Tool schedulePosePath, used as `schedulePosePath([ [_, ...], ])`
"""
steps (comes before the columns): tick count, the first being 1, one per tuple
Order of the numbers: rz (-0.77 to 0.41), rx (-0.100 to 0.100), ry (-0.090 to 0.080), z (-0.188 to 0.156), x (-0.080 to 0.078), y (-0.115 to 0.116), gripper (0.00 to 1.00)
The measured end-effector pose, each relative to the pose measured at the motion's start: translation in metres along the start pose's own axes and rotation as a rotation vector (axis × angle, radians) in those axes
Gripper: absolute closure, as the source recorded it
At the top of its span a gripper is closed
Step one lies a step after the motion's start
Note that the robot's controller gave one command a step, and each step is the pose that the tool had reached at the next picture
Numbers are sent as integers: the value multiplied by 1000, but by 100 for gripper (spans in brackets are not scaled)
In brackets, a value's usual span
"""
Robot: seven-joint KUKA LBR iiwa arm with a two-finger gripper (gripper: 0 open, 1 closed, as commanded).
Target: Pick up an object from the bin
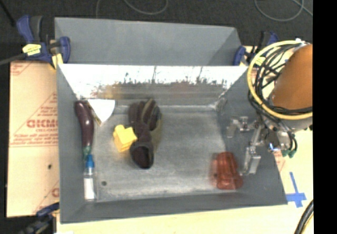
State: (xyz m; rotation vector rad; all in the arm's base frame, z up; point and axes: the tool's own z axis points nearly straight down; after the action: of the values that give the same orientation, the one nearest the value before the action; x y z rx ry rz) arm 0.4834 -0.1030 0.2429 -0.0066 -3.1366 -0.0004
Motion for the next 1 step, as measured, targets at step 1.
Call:
schedulePosePath([
  [1,-4,2,-8,-4,-2,0,0],
])
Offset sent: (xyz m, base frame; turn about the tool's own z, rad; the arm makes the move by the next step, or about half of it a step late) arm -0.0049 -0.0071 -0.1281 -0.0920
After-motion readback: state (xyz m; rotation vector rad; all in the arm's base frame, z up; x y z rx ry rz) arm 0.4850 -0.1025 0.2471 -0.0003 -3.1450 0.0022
